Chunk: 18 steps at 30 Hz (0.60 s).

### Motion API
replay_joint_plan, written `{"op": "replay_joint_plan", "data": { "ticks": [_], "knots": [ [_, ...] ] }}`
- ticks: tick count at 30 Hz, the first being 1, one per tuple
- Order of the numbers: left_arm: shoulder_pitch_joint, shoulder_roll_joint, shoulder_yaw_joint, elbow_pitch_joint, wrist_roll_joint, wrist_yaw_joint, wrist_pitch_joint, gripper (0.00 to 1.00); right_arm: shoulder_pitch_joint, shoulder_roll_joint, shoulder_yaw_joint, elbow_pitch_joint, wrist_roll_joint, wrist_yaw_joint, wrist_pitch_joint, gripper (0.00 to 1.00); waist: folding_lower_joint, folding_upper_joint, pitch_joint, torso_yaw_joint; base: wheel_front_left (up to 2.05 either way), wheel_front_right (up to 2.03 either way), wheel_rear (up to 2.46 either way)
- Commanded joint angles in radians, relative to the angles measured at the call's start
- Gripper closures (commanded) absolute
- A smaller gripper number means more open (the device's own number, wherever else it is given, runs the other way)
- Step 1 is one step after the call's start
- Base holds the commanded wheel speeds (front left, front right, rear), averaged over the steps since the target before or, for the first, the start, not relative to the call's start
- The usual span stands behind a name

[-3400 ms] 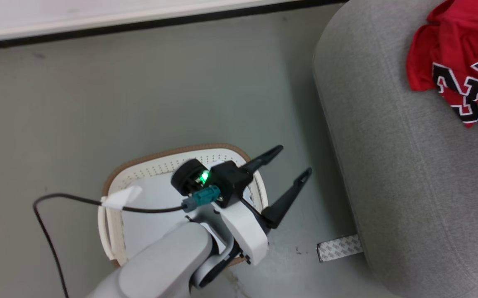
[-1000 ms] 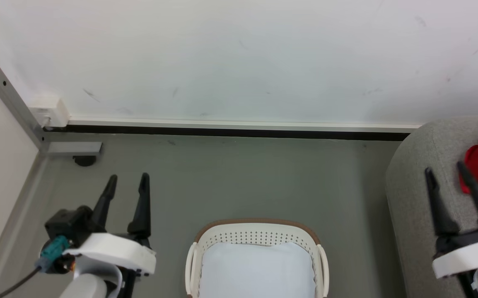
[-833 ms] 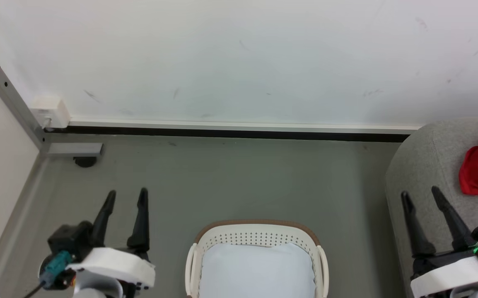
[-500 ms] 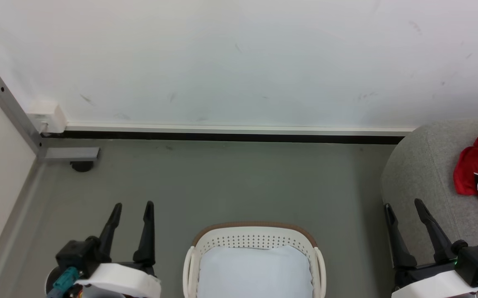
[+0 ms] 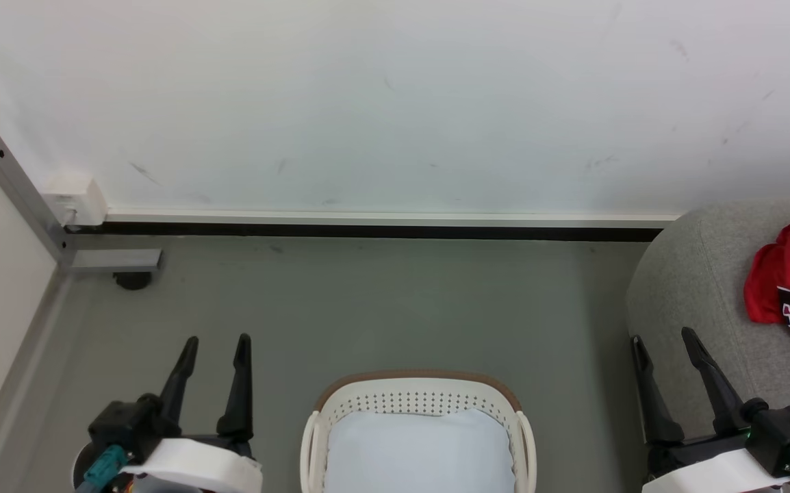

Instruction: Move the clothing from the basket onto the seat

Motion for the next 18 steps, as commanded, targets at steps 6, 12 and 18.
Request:
{"op": "replay_joint_plan", "data": {
  "ticks": [6,12,18],
  "knots": [
    [0.017,-0.020,0.040,0.010,0.048,-0.028,0.000,0.00,0.015,0.002,0.002,0.003,0.012,-0.002,-0.003,0.00,0.0001,0.0000,-0.006,-0.002,0.00,0.00,0.00],
    [0.018,-0.032,0.059,0.014,0.069,-0.043,0.000,0.00,0.015,0.006,0.005,0.003,0.015,-0.002,-0.003,0.00,0.0001,0.0000,-0.009,-0.004,0.00,0.00,0.00],
    [0.008,-0.041,0.060,0.030,0.055,-0.054,0.002,1.00,0.009,0.013,0.008,0.014,0.010,0.000,0.002,1.00,0.0001,0.0000,-0.013,-0.007,0.00,0.00,0.00]
  ]
}}
